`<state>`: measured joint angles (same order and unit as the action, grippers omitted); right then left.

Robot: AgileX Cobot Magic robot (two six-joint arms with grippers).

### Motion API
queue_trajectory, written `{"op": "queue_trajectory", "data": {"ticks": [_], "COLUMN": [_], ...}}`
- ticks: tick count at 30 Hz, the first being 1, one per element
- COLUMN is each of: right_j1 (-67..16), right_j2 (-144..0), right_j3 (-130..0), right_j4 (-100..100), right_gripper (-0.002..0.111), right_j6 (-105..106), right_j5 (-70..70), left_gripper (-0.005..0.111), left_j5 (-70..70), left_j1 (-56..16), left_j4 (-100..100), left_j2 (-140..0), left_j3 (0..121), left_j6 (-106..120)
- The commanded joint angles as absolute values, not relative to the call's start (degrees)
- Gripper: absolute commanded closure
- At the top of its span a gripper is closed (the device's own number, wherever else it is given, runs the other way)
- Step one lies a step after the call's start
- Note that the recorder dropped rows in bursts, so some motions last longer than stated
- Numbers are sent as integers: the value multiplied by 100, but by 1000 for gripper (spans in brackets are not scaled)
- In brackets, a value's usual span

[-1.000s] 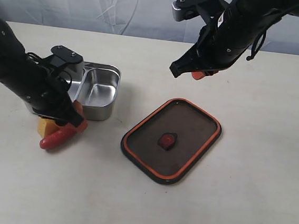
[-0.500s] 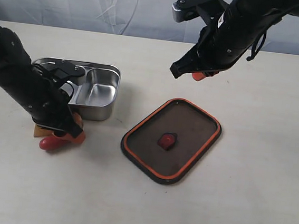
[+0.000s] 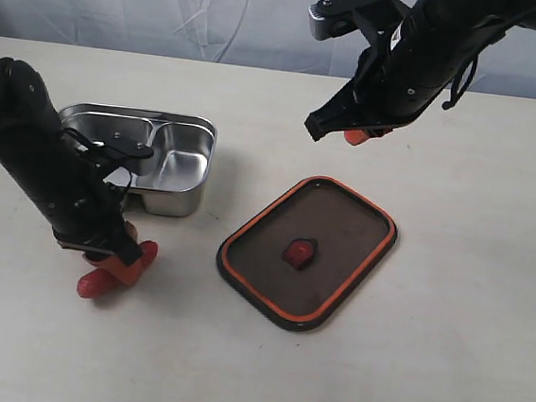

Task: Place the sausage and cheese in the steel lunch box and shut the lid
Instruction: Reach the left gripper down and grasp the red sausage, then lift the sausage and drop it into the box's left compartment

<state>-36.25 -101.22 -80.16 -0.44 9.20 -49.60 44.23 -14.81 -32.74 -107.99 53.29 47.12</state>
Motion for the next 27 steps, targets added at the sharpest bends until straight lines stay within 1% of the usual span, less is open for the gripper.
{"op": "queue_trajectory", "data": {"ticks": [1, 3, 5, 15, 27], "right_j1": [-3595, -3595, -3595, -3595, -3595], "right_j2": [-10077, -10077, -10077, -10077, -10077], "right_j3": [-8002, -8002, -8002, -8002, -8002], "right_j4": [-79, -79, -79, -182, -394], "right_gripper": [109, 109, 109, 109, 109], "right_j6": [932, 932, 932, 944, 934], "right_j5": [-4970, -4970, -4970, -4967, -4967], "left_gripper": [76, 89, 106, 107, 107], "left_j5": [4463, 4513, 4600, 4925, 4738], "left_j1": [-1499, -1499, -1499, -1499, -1499], "left_j4": [-3256, -3268, -3341, -3456, -3463], "left_j2": [-10902, -10902, -10902, -10577, -9433], "left_j3": [5301, 5301, 5301, 5313, 5436], "left_j6": [4536, 4536, 4536, 4557, 4557]}}
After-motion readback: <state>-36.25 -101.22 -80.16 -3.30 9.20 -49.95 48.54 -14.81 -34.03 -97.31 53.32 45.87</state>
